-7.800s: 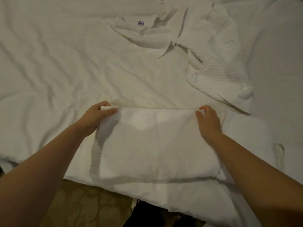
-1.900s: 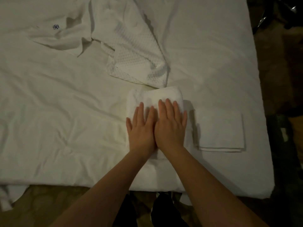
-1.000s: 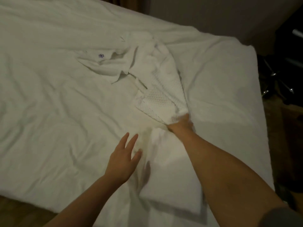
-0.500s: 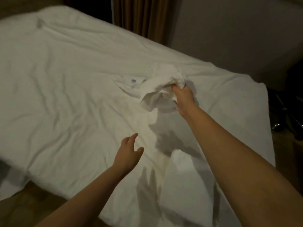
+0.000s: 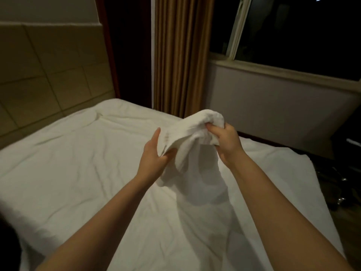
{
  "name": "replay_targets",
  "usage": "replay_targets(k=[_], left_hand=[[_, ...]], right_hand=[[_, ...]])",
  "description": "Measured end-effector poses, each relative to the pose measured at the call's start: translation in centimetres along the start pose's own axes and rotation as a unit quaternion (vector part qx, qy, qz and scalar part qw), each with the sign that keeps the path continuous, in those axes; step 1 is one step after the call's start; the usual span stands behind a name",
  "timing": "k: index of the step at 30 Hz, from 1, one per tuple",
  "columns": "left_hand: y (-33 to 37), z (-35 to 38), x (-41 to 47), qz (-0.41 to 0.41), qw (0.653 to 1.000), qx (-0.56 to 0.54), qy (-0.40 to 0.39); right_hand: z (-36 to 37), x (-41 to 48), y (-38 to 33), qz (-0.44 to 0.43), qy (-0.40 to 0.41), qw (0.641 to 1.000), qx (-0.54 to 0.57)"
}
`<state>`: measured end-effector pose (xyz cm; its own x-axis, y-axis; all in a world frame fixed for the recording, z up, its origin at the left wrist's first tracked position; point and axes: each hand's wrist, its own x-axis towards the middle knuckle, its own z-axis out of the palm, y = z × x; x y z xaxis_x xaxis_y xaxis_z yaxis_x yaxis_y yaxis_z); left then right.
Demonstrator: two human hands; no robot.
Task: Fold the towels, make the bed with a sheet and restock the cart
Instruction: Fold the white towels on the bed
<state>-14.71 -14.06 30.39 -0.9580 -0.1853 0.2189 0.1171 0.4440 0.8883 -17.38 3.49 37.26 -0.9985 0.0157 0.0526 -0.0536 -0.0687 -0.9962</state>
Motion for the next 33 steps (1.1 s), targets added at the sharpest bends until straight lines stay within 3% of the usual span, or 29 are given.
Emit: replay_targets(k=[3,6,9,11,13,15,17,20,23,24,28,31,33], left_hand=[[2.1,-1.8,0.4,0.022,0.998,-0.035,-0.041],[4.2,-3.6,0.6,-0.018,0.994,-0.110,0.004],[6.4,-4.8,1.3,0.004,0.998,-0.041,0.054],[7.8,-4.9,1.4,0.025,0.998,0.028,0.040],[8.6,-4.2,0.9,0.045,0.995,0.087,-0.011],[9.2,-3.0,-0.1,0.074,0.982,0.161,-0.072],[9.9,-2.4,-1.1,0.114,0.966,0.209,-0.102],[11.2,-2.4,-1.8,0.156,0.961,0.205,-0.104],[12.6,-2.7,-2.4,0.193,0.960,0.172,-0.107],[13.0,-2.6,-2.6,0.200,0.961,0.155,-0.109],[14.2,-2.4,-3.2,0.159,0.976,-0.037,-0.142],[14.2,-1.5,-3.8,0.160,0.966,-0.093,-0.180],[14.0,-0.9,-4.2,0.154,0.960,-0.107,-0.209]], right_hand=[[0.7,-1.7,-2.0,-0.004,-0.023,1.000,0.005],[1.0,-2.9,-3.9,-0.018,-0.031,0.999,0.019],[1.2,-3.4,-5.1,-0.055,-0.003,0.997,-0.054],[1.6,-3.9,-5.4,-0.066,-0.026,0.985,-0.155],[2.5,-4.9,-5.2,-0.090,-0.070,0.948,-0.296],[3.3,-6.1,-4.6,-0.101,-0.093,0.887,-0.440],[3.2,-7.1,-4.1,-0.095,-0.054,0.834,-0.540],[2.1,-7.8,-4.2,-0.122,0.024,0.796,-0.592],[1.3,-8.3,-5.0,-0.141,0.017,0.782,-0.607],[0.9,-8.5,-5.3,-0.145,0.005,0.795,-0.588],[-0.6,-10.2,-6.9,-0.133,-0.002,0.917,-0.375],[-1.6,-11.3,-8.0,-0.146,0.038,0.961,-0.229],[-2.0,-12.2,-8.8,-0.158,0.043,0.972,-0.167]])
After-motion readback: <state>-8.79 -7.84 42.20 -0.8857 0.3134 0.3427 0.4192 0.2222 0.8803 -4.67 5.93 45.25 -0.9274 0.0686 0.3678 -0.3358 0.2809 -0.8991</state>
